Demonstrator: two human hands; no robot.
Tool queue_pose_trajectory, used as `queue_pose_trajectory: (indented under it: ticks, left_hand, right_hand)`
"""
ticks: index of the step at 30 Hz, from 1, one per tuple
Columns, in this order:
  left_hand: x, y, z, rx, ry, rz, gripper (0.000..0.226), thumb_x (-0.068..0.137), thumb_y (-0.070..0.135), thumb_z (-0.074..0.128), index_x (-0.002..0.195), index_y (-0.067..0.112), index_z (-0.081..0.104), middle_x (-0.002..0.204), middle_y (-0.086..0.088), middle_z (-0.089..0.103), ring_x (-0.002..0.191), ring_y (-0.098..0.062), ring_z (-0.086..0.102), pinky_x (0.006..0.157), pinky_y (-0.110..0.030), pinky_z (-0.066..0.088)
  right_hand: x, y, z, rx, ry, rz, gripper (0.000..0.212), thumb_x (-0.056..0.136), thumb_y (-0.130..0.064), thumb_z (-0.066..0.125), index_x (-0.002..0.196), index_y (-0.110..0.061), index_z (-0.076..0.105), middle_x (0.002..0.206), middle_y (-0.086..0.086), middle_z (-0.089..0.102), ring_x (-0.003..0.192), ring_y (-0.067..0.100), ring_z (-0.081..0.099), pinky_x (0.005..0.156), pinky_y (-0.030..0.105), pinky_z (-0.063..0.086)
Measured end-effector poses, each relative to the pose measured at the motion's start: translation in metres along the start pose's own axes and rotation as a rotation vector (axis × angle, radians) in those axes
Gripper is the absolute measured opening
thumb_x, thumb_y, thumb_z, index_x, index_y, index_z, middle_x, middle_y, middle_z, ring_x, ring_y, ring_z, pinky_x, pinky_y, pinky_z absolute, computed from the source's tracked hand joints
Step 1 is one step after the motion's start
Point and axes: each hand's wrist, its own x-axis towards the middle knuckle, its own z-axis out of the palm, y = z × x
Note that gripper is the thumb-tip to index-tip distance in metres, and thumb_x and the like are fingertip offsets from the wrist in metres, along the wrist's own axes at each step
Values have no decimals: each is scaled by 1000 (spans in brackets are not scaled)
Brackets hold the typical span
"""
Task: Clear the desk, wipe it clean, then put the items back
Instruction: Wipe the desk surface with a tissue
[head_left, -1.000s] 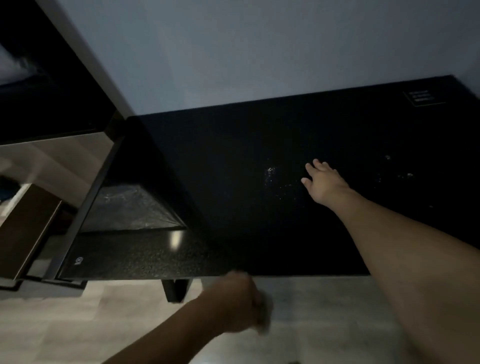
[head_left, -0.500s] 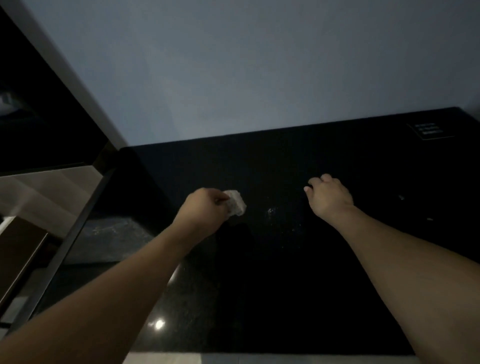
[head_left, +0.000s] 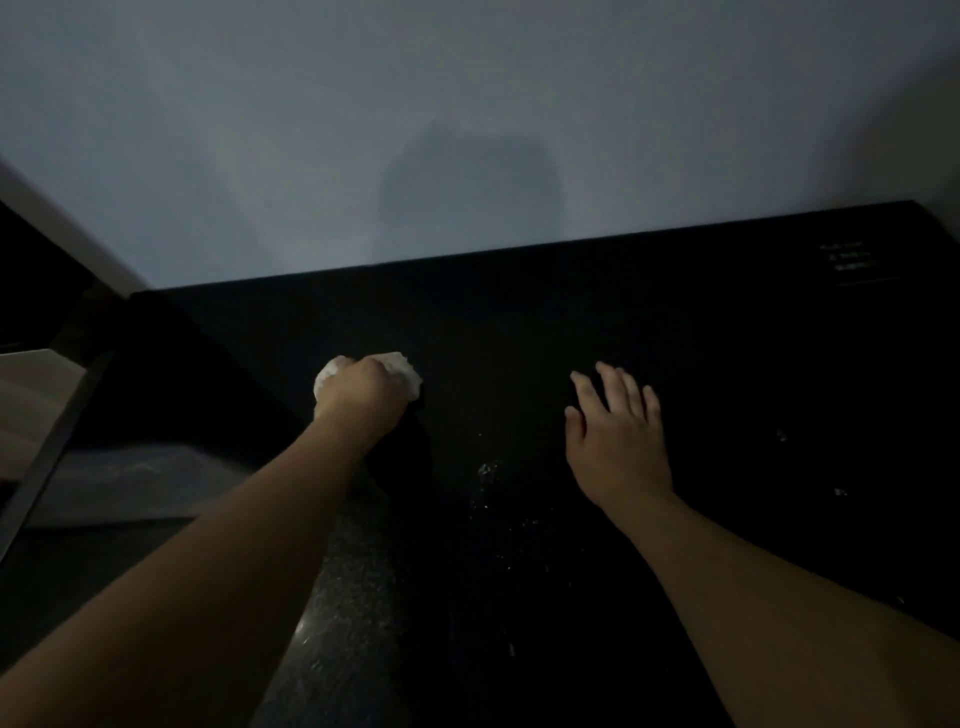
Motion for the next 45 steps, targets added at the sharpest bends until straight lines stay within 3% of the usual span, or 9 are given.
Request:
queue_pose_trajectory:
  ticks: [8, 12, 16, 19, 23, 27, 29, 36, 45]
  left_hand:
    - [-91, -21, 23, 405, 21, 40, 35, 87, 27, 49, 120, 25, 62, 119, -6, 56, 108, -24, 54, 93, -37, 45]
    - [-188, -14, 50, 579, -278, 166, 39, 90, 26, 43, 124, 13, 57, 123, -10, 52, 108, -28, 50, 84, -40, 46]
    - [-266, 5, 37, 201, -752, 172, 40, 92, 24, 56, 130, 13, 52, 128, -12, 54, 116, -28, 55, 97, -39, 45]
    - [-249, 22, 7, 164, -976, 221, 25, 93, 25, 58, 111, 9, 65, 102, -8, 68, 91, -17, 63, 78, -28, 48]
    - [-167, 42, -26, 222, -640, 146, 25, 84, 31, 61, 75, 9, 69, 56, 3, 62, 58, -13, 62, 53, -20, 45]
    - [-86, 60, -58, 8, -87, 226, 23, 90, 34, 50, 94, 12, 51, 88, -3, 55, 82, -23, 57, 71, -30, 40]
    - [-44, 66, -53, -69, 44, 234, 28, 91, 36, 47, 103, 11, 49, 98, -8, 57, 95, -31, 59, 75, -33, 39]
    - [65, 96, -16, -65, 118, 204, 39, 98, 33, 39, 131, 12, 46, 131, -19, 48, 120, -40, 43, 93, -46, 39]
    - [124, 121, 10, -148, 182, 258, 32, 96, 19, 44, 125, 19, 58, 133, -9, 48, 121, -33, 46, 89, -47, 46]
  right_hand:
    - [-1, -2, 0, -10, 4, 25, 51, 101, -42, 24, 151, -30, 25, 160, 0, 17, 148, 19, 10, 121, 44, 6]
    - [-2, -3, 2, -15, 25, 23, 51, 101, -42, 25, 150, -28, 29, 159, 1, 22, 147, 20, 15, 121, 44, 8]
    - [-6, -3, -1, -6, 37, 15, 50, 102, -40, 26, 149, -25, 32, 158, 4, 25, 147, 22, 17, 121, 45, 11]
    - [-8, -4, -4, 8, 43, 6, 50, 102, -39, 27, 149, -24, 33, 158, 4, 26, 147, 22, 18, 121, 45, 11]
    - [-6, -2, -6, 48, 15, 11, 49, 102, -40, 29, 149, -26, 33, 158, 3, 25, 147, 21, 17, 121, 44, 10]
    - [-8, -1, -9, 61, 22, -13, 49, 101, -40, 32, 148, -26, 34, 158, 4, 26, 147, 21, 19, 120, 46, 13]
    - [-6, -2, -10, 47, -4, -9, 50, 101, -41, 29, 149, -27, 30, 159, 3, 22, 147, 20, 16, 121, 46, 12]
    - [0, 2, -10, 58, -74, -25, 53, 101, -43, 17, 153, -31, 17, 163, -1, 6, 150, 17, 1, 122, 44, 3]
    - [4, 2, -11, 95, -99, -22, 55, 100, -44, 17, 153, -32, 14, 163, -2, 3, 150, 15, -4, 121, 43, -2]
